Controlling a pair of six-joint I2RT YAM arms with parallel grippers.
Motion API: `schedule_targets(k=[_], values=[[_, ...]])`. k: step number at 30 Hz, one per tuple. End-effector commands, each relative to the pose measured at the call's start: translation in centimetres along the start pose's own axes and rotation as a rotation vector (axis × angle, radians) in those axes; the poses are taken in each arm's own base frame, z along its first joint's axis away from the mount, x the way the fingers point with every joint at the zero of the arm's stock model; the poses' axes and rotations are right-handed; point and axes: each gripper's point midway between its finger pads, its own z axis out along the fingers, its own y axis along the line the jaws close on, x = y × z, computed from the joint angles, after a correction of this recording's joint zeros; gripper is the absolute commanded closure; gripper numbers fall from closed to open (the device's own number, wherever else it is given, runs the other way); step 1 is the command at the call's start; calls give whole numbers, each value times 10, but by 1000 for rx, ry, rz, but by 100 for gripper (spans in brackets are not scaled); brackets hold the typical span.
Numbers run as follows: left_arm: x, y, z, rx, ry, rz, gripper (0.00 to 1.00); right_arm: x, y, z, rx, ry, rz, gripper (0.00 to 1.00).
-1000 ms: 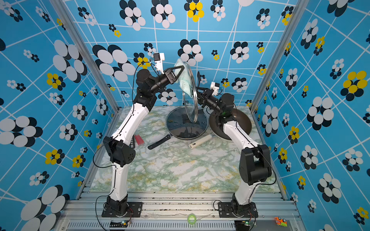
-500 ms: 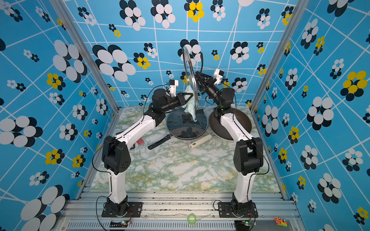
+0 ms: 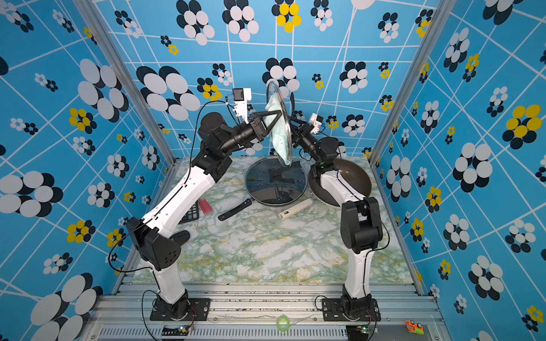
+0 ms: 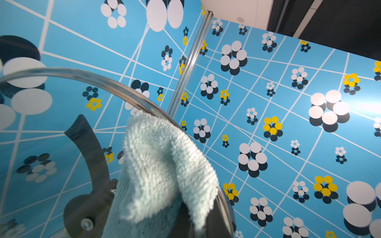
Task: Wipe the pot lid with a cloth
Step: Wipe the pot lid.
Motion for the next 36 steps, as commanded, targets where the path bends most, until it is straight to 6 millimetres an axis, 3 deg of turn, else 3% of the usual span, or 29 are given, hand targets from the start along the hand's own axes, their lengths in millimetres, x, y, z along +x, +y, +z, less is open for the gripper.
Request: schedule_targets(k=[1,4,8,12,15,19,23,26,30,33,36], values=[[25,61,9,-137,13,-69,100,29,128,-8,-282,46,-152,100],[60,71,16,-143,79,-124,100,27,137,-8,-300,26,-157,100],[102,60,22,-135,163,-149,100,22,150,-6,-358,13,-149,100],[122,57,23,-123,217,-184,100,21,153,-2,-359,15,-157,100],[114,27,20,-7,242,-147,100,18,140,2,-299,12,-174,100],[81,-25,6,100,229,-32,100,9,104,3,-179,-14,-187,100],[36,-42,-3,107,113,78,100,13,90,10,-181,36,-140,100],[5,-33,0,87,40,118,100,24,88,12,-170,89,-137,100],[-25,-2,1,49,-77,94,100,41,91,8,-156,161,-143,100],[-39,38,-5,-60,-149,94,100,56,98,1,-147,211,-156,100],[-28,92,-9,-200,-161,79,100,76,125,-5,-187,271,-198,100]])
